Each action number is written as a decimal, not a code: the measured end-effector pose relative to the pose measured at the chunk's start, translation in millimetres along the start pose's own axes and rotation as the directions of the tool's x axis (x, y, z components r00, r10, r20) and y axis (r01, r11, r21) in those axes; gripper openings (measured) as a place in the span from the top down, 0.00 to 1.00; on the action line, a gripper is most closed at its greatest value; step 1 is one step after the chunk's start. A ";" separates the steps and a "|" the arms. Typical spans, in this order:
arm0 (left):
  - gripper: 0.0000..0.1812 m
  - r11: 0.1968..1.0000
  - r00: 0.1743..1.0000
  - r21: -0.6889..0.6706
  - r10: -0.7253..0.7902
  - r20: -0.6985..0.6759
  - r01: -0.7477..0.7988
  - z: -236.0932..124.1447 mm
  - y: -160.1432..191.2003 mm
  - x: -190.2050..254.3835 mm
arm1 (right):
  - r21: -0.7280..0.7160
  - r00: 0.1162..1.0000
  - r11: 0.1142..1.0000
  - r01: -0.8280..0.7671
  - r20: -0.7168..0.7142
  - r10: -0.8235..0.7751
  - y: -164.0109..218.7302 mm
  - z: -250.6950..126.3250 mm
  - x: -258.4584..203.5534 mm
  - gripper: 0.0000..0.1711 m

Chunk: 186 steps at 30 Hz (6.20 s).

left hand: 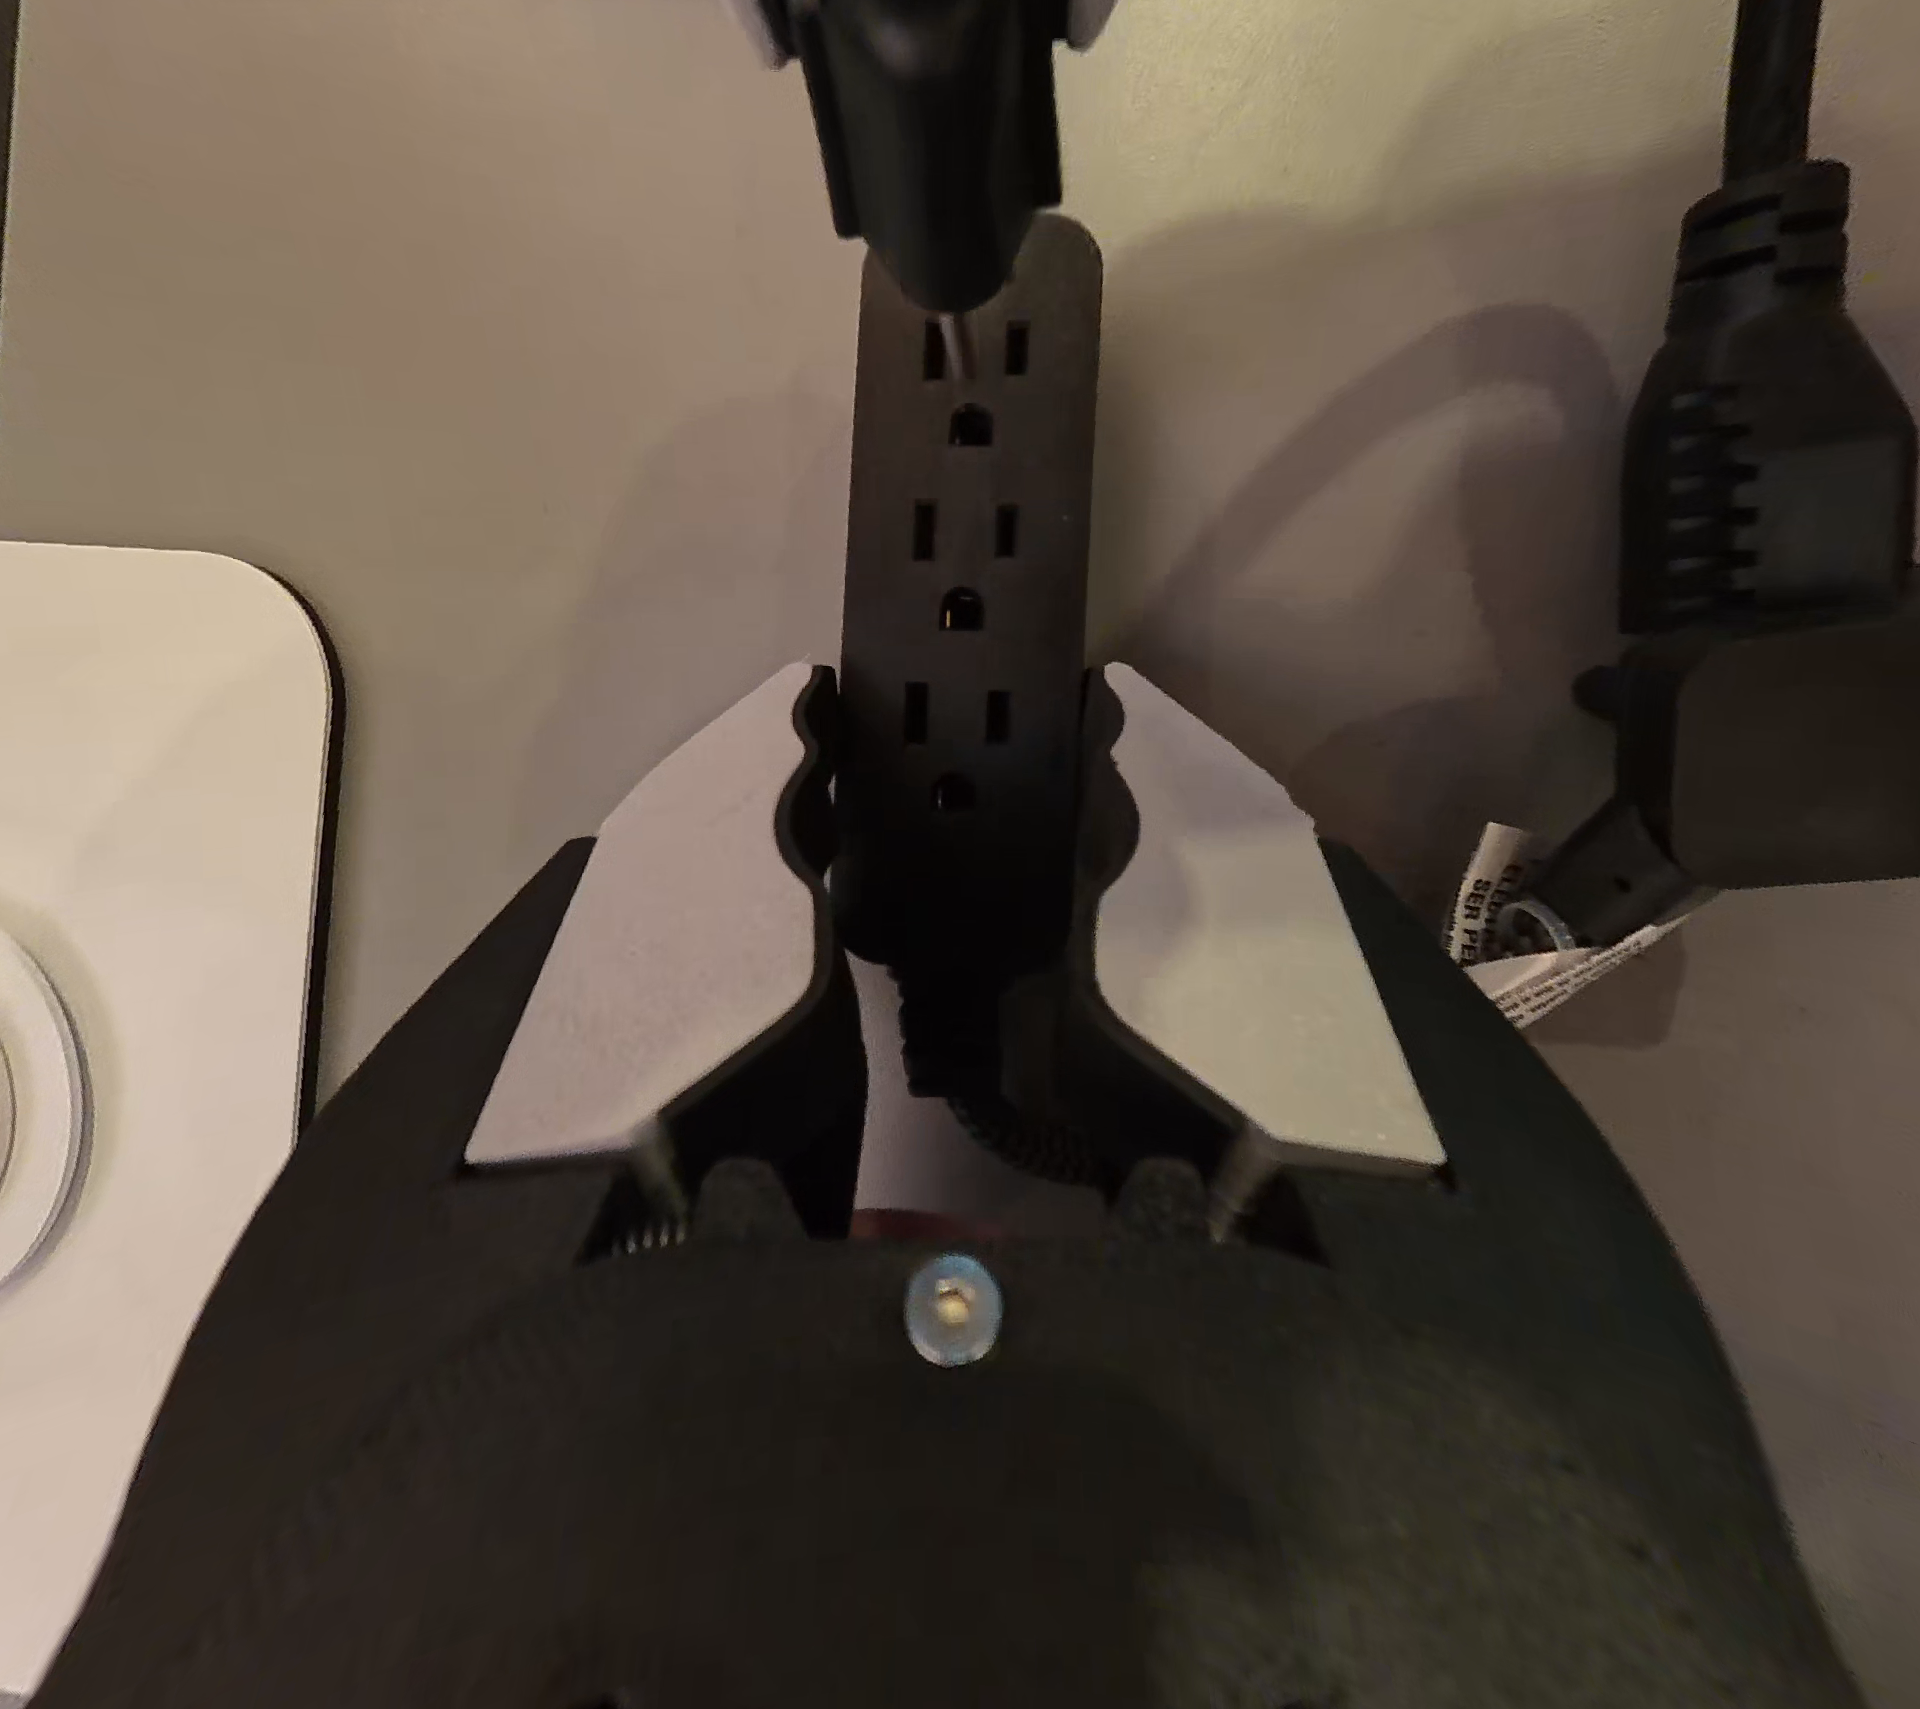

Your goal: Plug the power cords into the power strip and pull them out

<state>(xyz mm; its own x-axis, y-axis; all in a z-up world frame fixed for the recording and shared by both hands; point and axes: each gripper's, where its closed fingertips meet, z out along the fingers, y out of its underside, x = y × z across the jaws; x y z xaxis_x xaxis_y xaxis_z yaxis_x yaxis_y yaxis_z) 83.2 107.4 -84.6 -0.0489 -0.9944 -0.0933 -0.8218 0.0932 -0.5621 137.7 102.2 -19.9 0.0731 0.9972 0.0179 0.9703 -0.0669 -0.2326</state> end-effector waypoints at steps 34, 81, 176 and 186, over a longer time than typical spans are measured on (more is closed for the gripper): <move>0.75 0.999 0.999 0.016 -0.032 0.041 0.031 3.3 -4.9 -4.3 | -0.084 0.996 0.994 0.067 -0.059 -0.072 1.6 0.1 9.0 0.87; 0.76 0.998 1.000 -0.053 -0.013 0.023 0.015 -4.0 6.1 1.1 | -0.022 0.997 0.997 -0.078 -0.004 0.078 -1.5 3.0 1.4 0.87; 0.76 1.000 1.000 0.016 -0.008 0.001 0.008 -2.6 2.6 1.0 | -0.057 0.997 0.995 -0.078 0.010 0.078 0.3 28.0 -3.5 0.88; 0.76 1.000 1.000 0.002 -0.005 0.010 0.005 -2.5 2.7 1.4 | -0.052 0.996 0.995 -0.087 -0.016 0.087 -1.0 28.7 -4.7 0.88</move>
<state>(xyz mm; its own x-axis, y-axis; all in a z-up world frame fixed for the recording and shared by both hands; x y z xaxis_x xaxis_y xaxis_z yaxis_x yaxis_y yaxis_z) 79.4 106.2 -84.1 -0.0388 -0.9943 -0.0989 -0.8207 0.0882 -0.5645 129.8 98.6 -47.7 0.1606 0.9869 0.0131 0.9709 -0.1555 -0.1822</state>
